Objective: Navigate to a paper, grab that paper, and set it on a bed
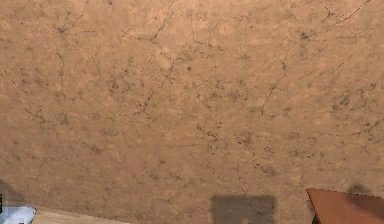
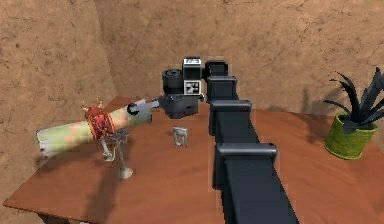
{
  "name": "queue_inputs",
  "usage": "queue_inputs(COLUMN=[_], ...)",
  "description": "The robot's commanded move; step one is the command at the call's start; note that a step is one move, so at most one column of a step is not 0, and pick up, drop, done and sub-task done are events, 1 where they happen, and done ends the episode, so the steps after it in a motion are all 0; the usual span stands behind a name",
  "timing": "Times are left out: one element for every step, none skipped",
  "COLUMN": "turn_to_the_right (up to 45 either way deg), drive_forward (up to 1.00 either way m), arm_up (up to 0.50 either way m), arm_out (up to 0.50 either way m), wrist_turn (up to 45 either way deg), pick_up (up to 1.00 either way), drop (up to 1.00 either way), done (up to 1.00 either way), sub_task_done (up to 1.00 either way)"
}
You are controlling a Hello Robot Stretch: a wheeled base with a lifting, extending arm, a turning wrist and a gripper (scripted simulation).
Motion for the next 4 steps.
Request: queue_inputs(turn_to_the_right=[0.0,0.0,0.0,0.0], drive_forward=[0.0,0.0,0.0,0.0], arm_up=[0.0,0.0,0.0,0.0], arm_out=[0.0,0.0,0.0,-0.26], wrist_turn=[-45.0,-45.0,-9.0,0.0], pick_up=[0.0,0.0,0.0,0.0], drop=[0.0,0.0,0.0,0.0], done=[0.0,0.0,0.0,0.0], sub_task_done=[0.0,0.0,0.0,0.0])
